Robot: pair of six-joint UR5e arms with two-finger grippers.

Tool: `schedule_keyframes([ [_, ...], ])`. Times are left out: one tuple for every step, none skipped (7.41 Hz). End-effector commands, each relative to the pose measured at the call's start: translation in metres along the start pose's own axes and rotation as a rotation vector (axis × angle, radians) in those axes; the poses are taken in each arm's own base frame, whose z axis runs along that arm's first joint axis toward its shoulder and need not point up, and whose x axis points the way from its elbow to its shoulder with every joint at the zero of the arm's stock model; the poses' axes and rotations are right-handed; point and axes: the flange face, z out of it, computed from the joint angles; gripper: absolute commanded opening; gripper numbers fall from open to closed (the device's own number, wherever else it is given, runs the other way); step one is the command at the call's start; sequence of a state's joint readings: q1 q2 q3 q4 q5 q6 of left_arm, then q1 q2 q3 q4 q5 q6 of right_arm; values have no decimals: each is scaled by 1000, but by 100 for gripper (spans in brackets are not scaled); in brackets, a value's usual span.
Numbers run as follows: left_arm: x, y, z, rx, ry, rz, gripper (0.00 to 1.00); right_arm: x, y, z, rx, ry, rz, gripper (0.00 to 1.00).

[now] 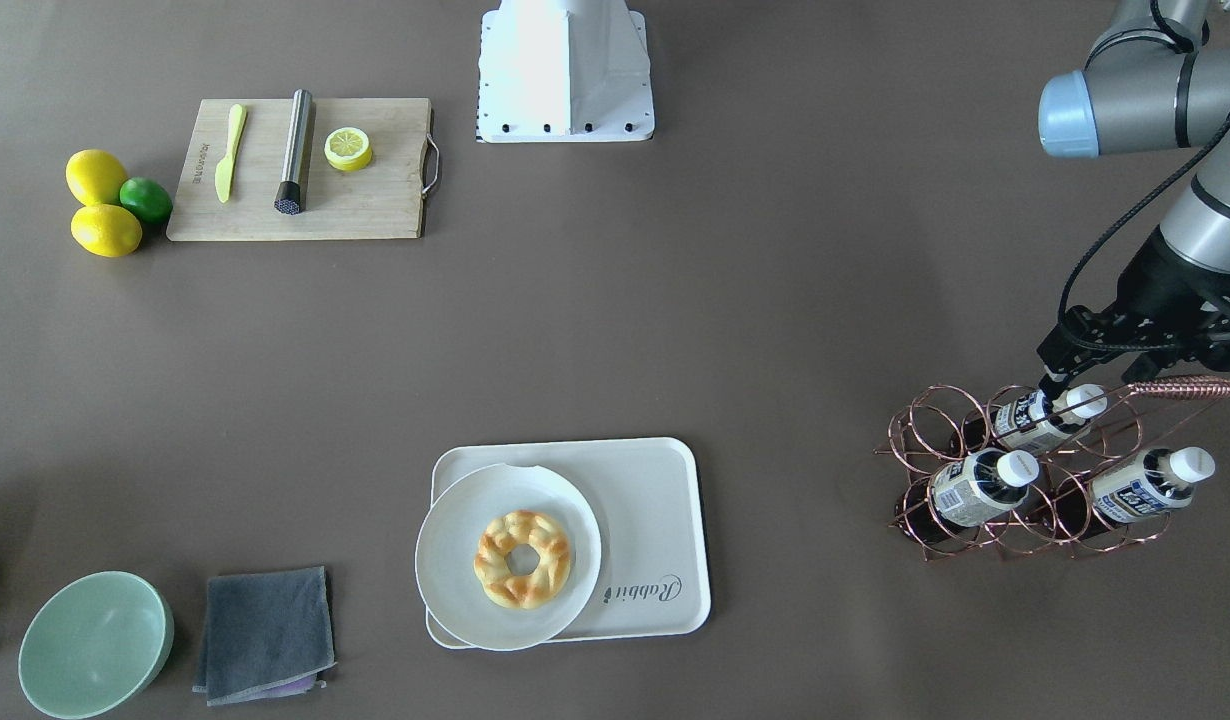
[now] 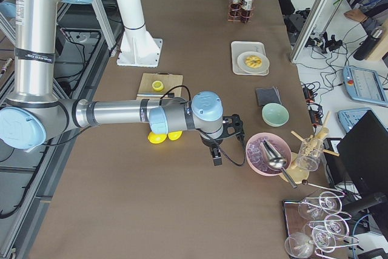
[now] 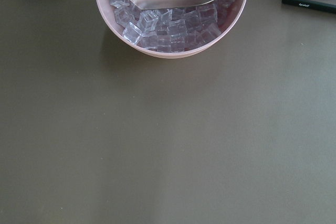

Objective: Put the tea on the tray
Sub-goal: 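Reach the left gripper down to a tea bottle in the copper rack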

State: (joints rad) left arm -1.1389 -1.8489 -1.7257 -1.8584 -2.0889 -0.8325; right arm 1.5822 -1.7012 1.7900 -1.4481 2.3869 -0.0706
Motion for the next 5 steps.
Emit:
schedule_keyframes([
  [-1, 0, 1, -2, -1, -1, 47, 1, 1, 2, -4, 0, 0, 100],
  [0, 0, 1, -2, -1, -1, 21, 2, 4, 2, -7, -1, 0, 100],
  [1, -1, -1, -3, 0, -2, 0, 1, 5, 2, -6, -1, -1, 100],
  [-1, -3, -5, 2, 2, -8, 0, 2, 6, 3, -9, -2, 1, 100],
  [1, -3, -20, 21, 14, -4, 0, 2, 6, 3, -9, -2, 2, 100],
])
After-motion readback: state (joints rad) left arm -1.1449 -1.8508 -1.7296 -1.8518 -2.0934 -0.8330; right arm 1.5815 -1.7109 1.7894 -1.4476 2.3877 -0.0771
